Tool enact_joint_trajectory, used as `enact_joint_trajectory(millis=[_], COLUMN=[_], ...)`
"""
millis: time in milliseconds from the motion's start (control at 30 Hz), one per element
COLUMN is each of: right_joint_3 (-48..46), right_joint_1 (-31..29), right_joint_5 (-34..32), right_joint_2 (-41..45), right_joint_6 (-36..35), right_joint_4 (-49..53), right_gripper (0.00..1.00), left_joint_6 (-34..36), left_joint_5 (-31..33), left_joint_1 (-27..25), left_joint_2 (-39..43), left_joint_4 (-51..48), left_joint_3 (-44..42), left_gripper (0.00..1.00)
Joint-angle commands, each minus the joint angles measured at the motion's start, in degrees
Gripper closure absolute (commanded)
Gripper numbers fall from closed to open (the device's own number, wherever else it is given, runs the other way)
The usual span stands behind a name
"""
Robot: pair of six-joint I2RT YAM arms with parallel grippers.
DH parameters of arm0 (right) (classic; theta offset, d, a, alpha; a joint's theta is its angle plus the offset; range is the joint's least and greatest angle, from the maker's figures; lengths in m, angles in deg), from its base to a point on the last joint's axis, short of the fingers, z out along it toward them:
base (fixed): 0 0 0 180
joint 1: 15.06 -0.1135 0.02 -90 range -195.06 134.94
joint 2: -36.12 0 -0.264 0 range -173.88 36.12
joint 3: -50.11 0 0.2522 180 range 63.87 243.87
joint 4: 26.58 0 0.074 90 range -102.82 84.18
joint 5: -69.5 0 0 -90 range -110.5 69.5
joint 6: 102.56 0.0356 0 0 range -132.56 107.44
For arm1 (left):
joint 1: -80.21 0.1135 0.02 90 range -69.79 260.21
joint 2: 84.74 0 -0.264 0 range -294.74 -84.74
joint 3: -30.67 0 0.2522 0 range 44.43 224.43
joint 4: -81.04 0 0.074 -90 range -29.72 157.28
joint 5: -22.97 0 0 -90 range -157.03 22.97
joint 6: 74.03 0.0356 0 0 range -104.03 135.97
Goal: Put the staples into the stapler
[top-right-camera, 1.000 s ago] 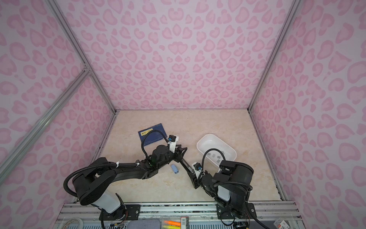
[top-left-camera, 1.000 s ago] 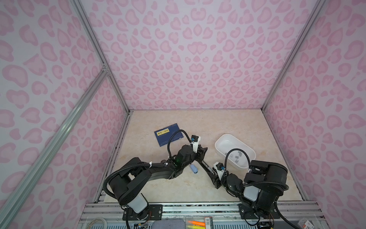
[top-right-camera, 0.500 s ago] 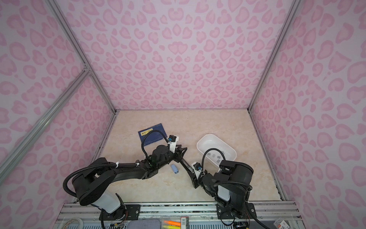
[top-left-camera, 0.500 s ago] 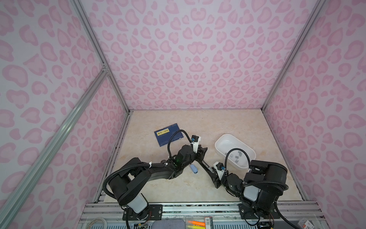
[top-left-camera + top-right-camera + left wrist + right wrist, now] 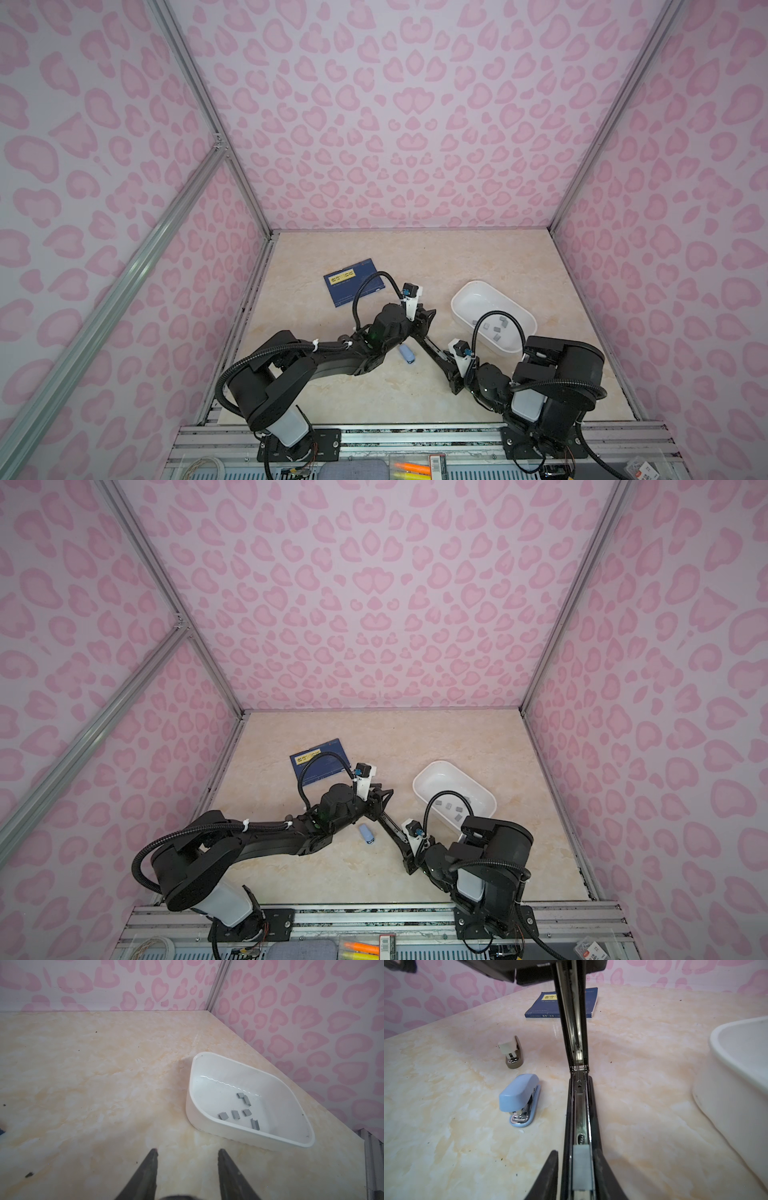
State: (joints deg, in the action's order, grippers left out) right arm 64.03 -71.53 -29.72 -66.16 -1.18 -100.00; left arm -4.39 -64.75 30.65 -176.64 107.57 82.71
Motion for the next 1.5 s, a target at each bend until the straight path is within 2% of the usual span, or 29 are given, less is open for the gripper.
enact_joint_trajectory(millis=[0,233,400,800,900,1000,1067,1300,1467], right_joint_3=[-4.9,-4.6,-2.5,8.4,10.3,11.5,12.0,11.4,10.0], right_joint_1=[-0.1,-0.1,-0.1,1.1,2.3,3.0,3.3,3.6,3.6], right_joint_5=[-0.9,-0.9,-1.7,-2.5,-1.0,-0.2,0.2,0.8,0.5], right_joint_2=[-0.6,-1.2,-2.4,-11.0,-12.6,-14.2,-14.8,-14.0,-11.5], right_joint_6=[-0.1,0.2,2.2,5.1,5.6,5.8,5.9,6.2,6.1], right_joint_4=[-2.1,-2.1,-2.1,-2.1,-2.1,-2.1,-2.1,-2.2,-2.1], right_gripper=[0.74,0.87,0.92,0.97,0.97,0.97,0.97,0.96,0.83], left_joint_6=[-0.6,-0.5,0.4,4.3,4.6,5.0,5.2,5.3,5.6], left_joint_5=[-1.4,-1.7,-4.4,-5.7,-6.2,-7.1,-7.6,-6.5,-5.5], left_joint_1=[-0.2,-0.2,-0.6,-3.0,-3.0,-3.0,-3.0,-3.0,-3.0], left_joint_2=[0.0,0.2,0.9,1.1,1.2,1.5,1.5,0.4,1.8], left_joint_4=[-2.5,-2.6,-2.3,-2.5,-2.8,-2.8,-2.7,-3.7,-4.1], left_joint_3=[0.6,0.8,0.6,-1.5,-1.8,-2.0,-2.1,-1.0,-1.4], left_gripper=[0.53,0.53,0.52,0.5,0.43,0.28,0.21,0.18,0.12])
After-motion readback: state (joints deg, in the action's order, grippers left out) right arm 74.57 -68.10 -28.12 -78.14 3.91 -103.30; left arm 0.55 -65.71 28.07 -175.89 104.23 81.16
